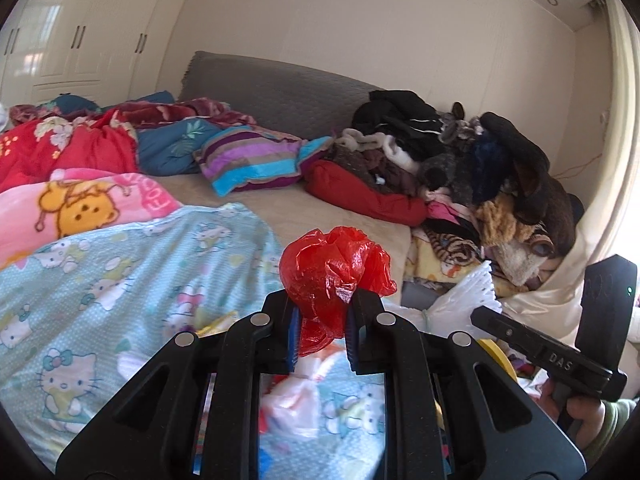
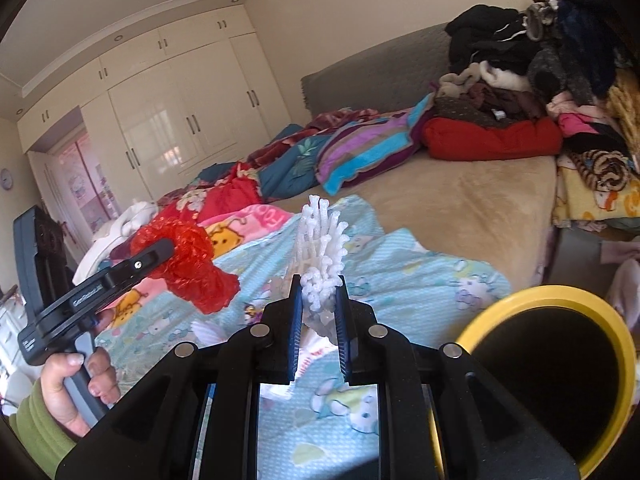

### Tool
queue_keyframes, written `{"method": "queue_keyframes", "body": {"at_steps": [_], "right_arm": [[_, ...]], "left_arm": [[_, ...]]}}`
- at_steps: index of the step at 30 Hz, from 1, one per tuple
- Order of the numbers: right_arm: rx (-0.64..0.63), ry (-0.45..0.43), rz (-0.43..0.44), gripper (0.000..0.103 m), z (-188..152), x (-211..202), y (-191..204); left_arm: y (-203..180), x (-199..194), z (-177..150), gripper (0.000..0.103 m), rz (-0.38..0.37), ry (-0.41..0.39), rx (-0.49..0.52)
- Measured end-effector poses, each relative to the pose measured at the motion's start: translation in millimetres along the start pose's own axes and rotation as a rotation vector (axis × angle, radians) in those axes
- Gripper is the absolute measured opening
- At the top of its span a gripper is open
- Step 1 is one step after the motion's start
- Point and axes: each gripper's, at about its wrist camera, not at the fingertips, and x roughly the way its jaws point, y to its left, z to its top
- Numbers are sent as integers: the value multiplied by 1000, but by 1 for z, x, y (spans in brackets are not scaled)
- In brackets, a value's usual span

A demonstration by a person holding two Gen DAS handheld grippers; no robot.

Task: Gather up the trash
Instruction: 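Carry the red bag with the left tool over the yellow bin and release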

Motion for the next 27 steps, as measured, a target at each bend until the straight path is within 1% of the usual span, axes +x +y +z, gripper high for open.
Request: {"method": "queue_keyframes", "body": {"at_steps": [6,14,27], "right_arm": [[-5,-7,-53,15,1,-20,-15],[-9,-7,-138,15,-8,-46,-40],[33,-3,-251,15,-20,-83,-88]], "left_arm": [[-22,4,-7,12,-43,14,13],[-44,8,-15,12,-84,29,28],[-93,19,-35,12,-164,61,66]]}}
